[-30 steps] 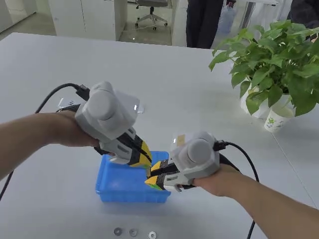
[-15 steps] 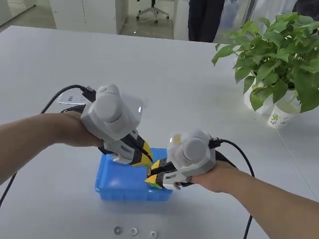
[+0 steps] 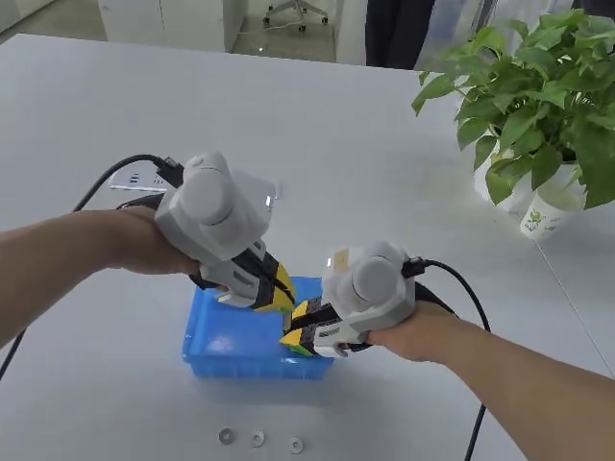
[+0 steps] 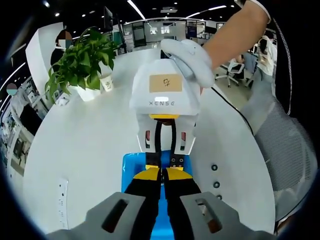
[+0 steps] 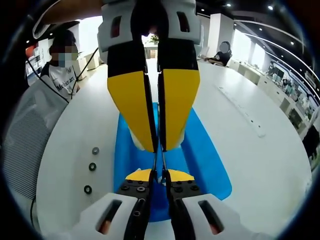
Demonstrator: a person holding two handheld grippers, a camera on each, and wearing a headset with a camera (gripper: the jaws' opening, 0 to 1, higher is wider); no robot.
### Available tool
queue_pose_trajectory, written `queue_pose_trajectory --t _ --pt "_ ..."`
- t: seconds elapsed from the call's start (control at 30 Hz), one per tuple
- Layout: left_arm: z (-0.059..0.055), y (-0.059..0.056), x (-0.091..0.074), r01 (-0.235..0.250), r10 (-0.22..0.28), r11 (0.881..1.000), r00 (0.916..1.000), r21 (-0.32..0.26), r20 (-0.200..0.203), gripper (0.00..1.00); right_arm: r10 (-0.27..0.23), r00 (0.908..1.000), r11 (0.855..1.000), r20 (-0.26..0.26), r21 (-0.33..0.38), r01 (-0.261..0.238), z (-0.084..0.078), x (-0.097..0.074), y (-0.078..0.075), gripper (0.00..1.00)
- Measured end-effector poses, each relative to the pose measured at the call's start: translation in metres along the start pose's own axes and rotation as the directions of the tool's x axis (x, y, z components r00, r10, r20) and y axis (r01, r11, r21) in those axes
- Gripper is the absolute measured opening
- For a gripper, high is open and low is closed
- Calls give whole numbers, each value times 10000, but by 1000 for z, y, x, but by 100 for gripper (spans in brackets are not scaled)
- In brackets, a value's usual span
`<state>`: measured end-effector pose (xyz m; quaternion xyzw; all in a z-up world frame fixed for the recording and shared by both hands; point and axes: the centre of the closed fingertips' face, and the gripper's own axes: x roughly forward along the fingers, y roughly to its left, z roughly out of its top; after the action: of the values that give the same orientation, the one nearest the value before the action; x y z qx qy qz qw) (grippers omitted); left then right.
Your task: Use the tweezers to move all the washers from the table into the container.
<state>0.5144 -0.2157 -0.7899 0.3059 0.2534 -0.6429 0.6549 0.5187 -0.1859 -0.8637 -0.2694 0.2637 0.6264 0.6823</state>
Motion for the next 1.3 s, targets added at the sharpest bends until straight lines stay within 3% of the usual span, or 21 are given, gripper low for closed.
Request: queue_pose_trajectory --t 0.7,1.3 --pt "10 -5 -15 42 -41 10000 10000 -77 55 6 -114 9999 9993 65 -343 116 14 -10 3 12" --pt "32 -26 -36 -44 45 10000 9998 -5 170 6 -294 9992 9966 271 -761 313 34 -33 23 12"
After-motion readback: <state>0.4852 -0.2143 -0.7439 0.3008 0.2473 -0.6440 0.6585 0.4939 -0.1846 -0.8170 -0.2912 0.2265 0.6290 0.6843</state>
